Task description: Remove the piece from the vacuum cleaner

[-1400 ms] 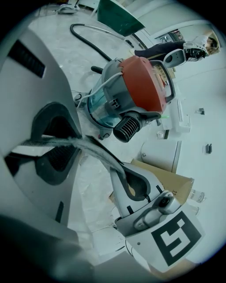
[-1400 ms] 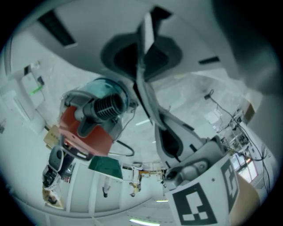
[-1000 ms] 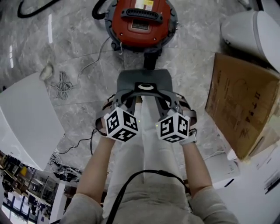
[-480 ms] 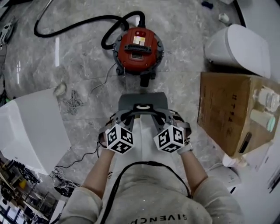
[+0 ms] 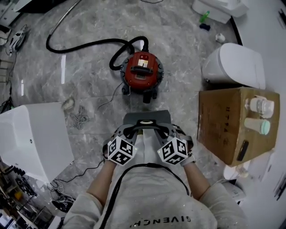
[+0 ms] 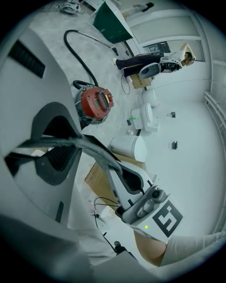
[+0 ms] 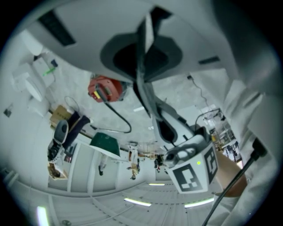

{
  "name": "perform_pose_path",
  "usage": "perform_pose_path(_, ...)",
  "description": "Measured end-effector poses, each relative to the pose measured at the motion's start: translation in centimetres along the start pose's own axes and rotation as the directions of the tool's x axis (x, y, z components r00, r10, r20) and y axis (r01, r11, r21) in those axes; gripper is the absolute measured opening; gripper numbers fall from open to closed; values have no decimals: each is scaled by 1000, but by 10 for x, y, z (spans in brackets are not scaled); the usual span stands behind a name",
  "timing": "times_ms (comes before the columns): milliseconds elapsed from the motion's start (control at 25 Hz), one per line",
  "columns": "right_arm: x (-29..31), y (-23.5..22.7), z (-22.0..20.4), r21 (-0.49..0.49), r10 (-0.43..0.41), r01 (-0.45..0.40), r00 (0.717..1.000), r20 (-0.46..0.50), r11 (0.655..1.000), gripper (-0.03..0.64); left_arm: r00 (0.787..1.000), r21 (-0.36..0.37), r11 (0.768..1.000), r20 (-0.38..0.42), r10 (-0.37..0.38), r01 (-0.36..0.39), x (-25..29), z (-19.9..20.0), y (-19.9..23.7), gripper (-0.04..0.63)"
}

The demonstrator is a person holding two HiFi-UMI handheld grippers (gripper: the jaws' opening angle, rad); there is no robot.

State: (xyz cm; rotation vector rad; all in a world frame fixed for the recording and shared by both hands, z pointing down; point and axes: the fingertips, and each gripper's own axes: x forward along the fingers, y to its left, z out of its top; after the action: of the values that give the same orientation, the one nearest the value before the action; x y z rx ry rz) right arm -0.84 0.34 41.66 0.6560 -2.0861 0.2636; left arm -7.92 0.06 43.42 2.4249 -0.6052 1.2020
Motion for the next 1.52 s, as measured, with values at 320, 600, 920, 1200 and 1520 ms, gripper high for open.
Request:
perform_pose_path(320, -24, -3, 26, 85, 17, -18, 1000, 20, 996, 26, 998, -28, 999, 63, -13, 15, -30, 20, 3, 35)
perform_pose_path(600, -43, 4, 47, 77, 11, -14, 999, 40, 997, 26, 990, -57, 997, 134, -35, 43, -57, 30, 3, 35)
perform_pose_path(920, -62, 14, 70, 57, 7, -10, 999, 54, 998, 26, 982, -64, 995, 179, -63, 75, -91, 42, 3, 35)
perform_pose_path(1200, -80, 14, 83, 35, 7, -10, 998, 69, 999, 26, 965, -99, 989, 248, -84, 112, -115, 57, -1, 37)
perform_pose_path(1520, -97, 19, 99, 20, 14, -16, 995, 102, 1000, 26, 944, -127, 981, 314, -99, 145, -134, 65, -3, 37)
